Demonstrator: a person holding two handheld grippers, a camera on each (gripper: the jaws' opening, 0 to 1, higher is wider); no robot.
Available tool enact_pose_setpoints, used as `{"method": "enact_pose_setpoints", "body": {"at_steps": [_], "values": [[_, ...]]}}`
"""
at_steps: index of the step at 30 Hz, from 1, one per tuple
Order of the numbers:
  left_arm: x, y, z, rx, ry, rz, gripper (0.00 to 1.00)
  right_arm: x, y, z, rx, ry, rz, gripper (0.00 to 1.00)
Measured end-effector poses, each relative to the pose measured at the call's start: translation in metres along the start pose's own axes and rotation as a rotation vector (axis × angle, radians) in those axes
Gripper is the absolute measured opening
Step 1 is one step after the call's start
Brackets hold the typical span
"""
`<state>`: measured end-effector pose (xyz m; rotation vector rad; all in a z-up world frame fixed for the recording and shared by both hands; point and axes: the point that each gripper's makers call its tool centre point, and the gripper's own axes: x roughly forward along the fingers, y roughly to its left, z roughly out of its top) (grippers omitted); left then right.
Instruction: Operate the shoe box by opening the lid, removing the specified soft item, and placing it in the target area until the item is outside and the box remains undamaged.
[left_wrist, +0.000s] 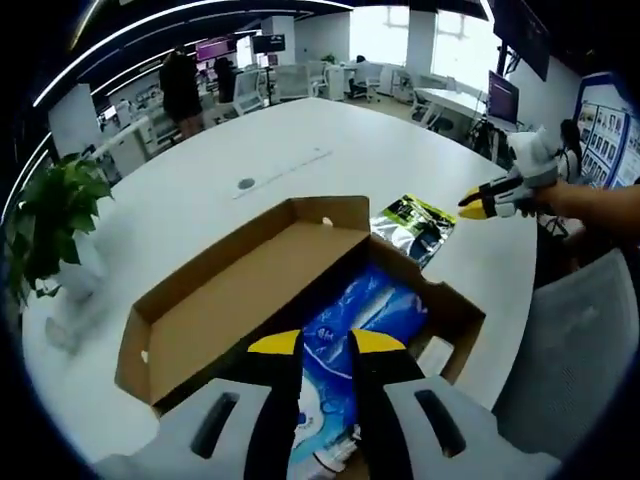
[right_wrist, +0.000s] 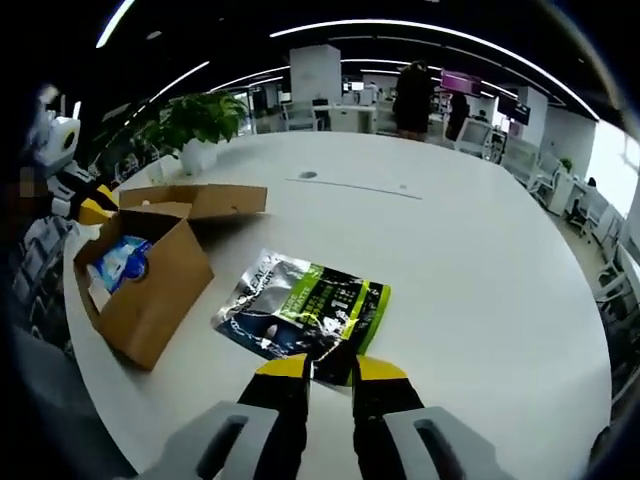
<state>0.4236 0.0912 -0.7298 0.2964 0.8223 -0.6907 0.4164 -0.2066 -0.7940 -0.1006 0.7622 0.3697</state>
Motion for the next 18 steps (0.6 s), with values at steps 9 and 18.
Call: {"method": "enact_pose_setpoints", "body": {"at_steps": [9,18], "values": [[-0.018,0.015,-0.02,-0.037,0.007,0.045,0.18,-0.014,0.037,0.022,0.001,-0.052,0.091,0.19],[-0.037,0.029,-0.042,-0.068,0.017,0.09,0.19,-0.021,0.077,0.046,-0.064,-0.086,0.18,0.27]]}}
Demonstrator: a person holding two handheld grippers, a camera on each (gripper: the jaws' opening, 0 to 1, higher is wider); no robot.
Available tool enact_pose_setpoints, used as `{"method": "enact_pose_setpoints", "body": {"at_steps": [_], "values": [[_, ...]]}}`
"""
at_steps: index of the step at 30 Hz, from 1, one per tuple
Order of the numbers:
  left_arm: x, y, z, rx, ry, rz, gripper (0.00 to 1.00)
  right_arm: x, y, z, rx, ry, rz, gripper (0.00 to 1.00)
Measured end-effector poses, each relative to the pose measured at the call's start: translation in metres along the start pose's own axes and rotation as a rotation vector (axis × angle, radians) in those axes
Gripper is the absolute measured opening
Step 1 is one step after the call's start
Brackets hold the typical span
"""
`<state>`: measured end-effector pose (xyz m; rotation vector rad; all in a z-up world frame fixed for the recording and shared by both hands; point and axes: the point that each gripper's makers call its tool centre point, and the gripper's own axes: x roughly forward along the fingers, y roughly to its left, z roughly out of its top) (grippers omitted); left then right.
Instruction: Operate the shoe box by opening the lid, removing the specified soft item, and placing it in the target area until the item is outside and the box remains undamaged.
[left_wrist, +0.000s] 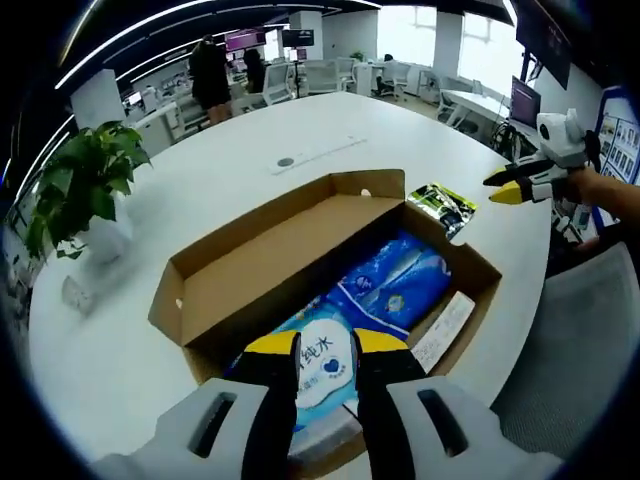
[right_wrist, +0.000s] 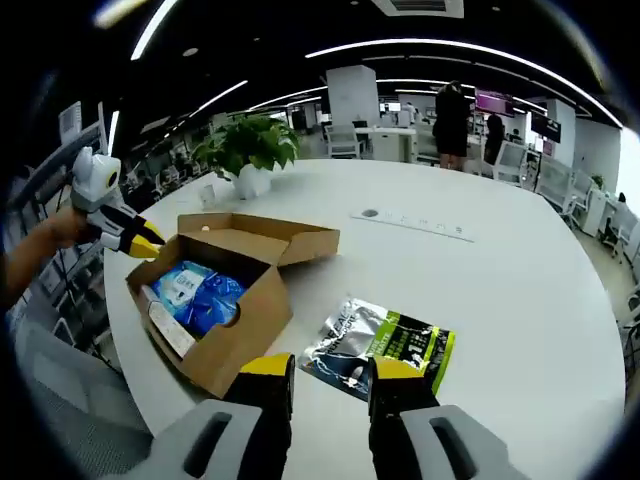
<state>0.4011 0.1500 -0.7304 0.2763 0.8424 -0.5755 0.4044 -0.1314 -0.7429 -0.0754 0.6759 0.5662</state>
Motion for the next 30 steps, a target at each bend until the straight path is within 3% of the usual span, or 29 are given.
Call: {"method": "enact_pose_setpoints", "body": {"at_steps": [8,30], "values": [[-0.013,0.013,-0.017,-0.033,0.002,0.036,0.2,0.005,0.03,0.014,-0.045,-0.011,0.068,0.3],[-0.038,0.042,-0.059,-0.11,0.012,0.127,0.21,0.029,0.088,0.017,-0.107,0.008,0.194,0.3]]}}
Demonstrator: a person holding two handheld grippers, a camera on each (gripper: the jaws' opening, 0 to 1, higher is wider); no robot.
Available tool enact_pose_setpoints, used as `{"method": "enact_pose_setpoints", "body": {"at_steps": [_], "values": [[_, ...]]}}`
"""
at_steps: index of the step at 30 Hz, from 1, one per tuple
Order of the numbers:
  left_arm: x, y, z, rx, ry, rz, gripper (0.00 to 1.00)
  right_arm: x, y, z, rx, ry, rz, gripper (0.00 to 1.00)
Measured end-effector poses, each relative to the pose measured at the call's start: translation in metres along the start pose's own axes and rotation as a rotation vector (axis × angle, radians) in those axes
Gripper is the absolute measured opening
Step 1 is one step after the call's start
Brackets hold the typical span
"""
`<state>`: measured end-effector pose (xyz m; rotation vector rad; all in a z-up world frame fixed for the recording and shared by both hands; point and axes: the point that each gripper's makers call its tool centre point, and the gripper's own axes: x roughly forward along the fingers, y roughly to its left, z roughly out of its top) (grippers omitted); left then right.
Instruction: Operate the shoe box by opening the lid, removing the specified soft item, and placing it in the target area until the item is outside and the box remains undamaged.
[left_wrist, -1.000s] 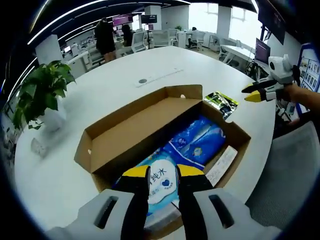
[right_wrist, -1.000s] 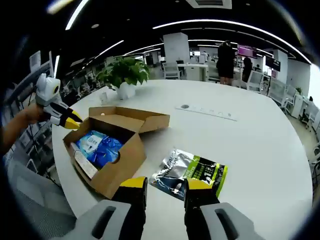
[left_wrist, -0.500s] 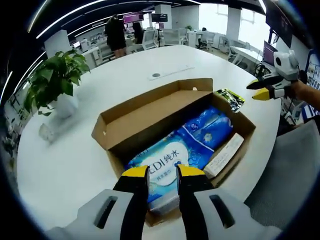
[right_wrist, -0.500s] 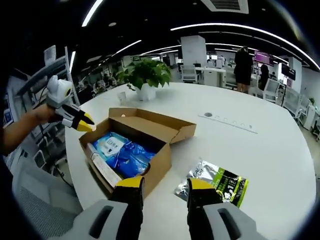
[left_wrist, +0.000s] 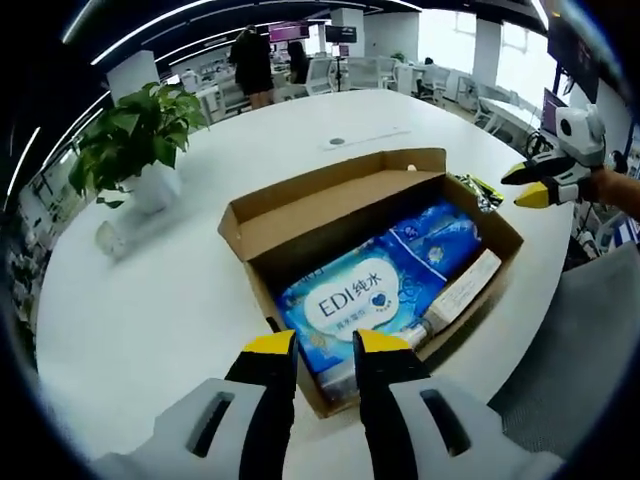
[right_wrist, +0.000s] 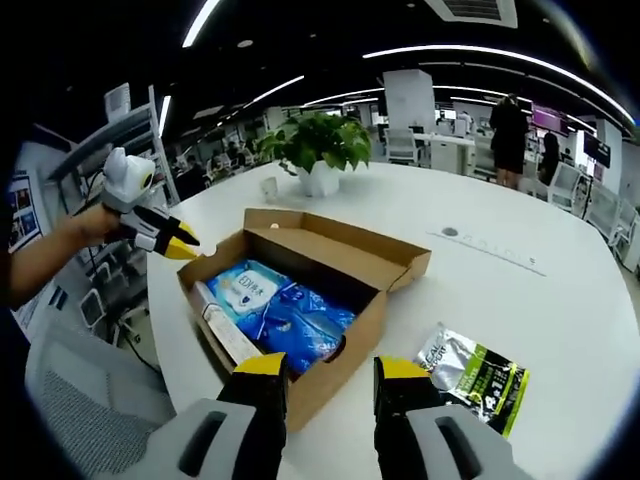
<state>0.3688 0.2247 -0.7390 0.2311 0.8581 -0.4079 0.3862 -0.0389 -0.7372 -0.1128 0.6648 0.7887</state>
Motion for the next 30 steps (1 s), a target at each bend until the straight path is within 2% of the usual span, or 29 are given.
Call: {"method": "enact_pose_setpoints", "body": {"at_steps": [11,18,24,30], "values": [[0.003,0.01,-0.025,-0.036,0.032,0.033,0.22,0.021,0.02,0.006,-0.032,0.018,0.054,0.3],[0.009,0.018,-0.036,-0.08,0.042,0.046,0.19,0.036,0.029,0.007,-0.048,0.032,0.077,0.3],[0.013,0.018,-0.042,-0.119,0.042,0.039,0.1,0.051,0.039,0.006,-0.077,0.047,0.099,0.28],[0.015,0.017,-0.043,-0.172,0.023,0.034,0.08,0.068,0.054,0.01,-0.101,0.059,0.131,0.27]]}}
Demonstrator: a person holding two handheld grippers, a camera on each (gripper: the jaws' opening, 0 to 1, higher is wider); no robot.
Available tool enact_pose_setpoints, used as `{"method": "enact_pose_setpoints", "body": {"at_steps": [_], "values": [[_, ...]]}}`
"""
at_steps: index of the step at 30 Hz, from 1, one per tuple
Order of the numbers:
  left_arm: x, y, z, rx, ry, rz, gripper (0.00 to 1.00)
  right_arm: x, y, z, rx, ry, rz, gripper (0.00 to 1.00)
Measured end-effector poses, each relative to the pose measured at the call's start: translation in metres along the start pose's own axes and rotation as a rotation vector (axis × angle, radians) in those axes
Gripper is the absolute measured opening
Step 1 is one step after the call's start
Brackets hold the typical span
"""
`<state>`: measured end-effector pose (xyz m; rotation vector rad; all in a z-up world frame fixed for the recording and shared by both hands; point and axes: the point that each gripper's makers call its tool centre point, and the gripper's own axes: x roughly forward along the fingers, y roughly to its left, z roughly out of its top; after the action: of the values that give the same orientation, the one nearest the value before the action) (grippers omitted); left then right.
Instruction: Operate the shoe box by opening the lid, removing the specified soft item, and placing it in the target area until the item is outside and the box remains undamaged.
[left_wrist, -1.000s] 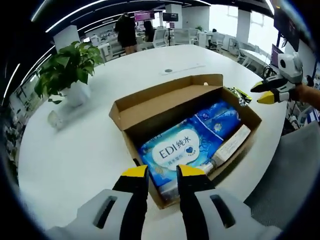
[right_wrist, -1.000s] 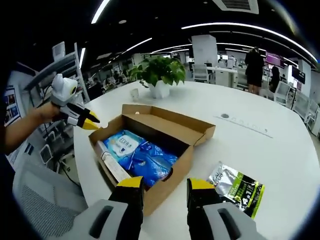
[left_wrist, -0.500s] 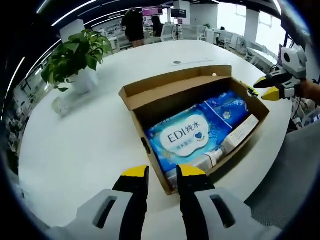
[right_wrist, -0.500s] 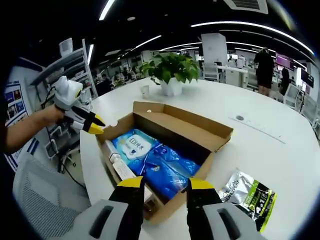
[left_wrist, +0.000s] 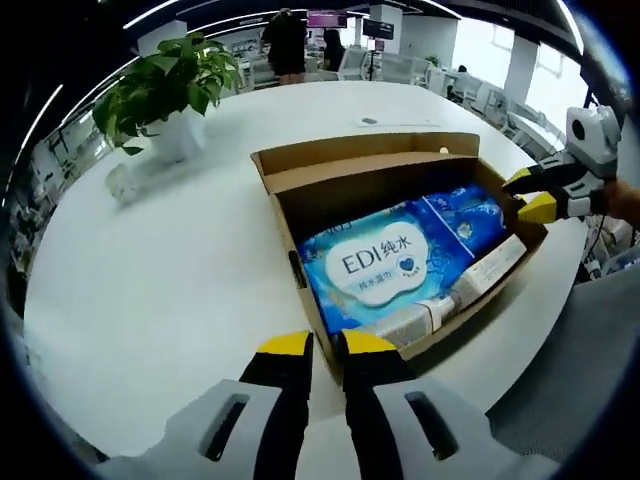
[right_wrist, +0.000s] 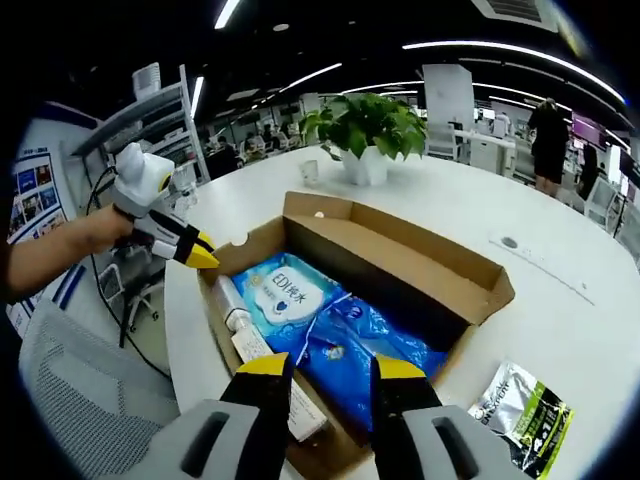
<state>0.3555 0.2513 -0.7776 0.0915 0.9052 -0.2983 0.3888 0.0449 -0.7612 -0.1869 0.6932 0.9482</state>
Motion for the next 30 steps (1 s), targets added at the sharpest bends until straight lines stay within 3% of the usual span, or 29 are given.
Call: {"method": "enact_pose_setpoints", "body": {"at_steps": [15,30], "values": [[0.0,-0.002,-0.001,-0.044,-0.017,0.005,0.06,0.036,0.016,-0.006,-0.007,0.054,0.053,0.24],[0.001,-0.002,-0.001,-0.033,-0.02,0.026,0.06,0.062,0.023,-0.009,0.01,0.095,0.074,0.17]]}}
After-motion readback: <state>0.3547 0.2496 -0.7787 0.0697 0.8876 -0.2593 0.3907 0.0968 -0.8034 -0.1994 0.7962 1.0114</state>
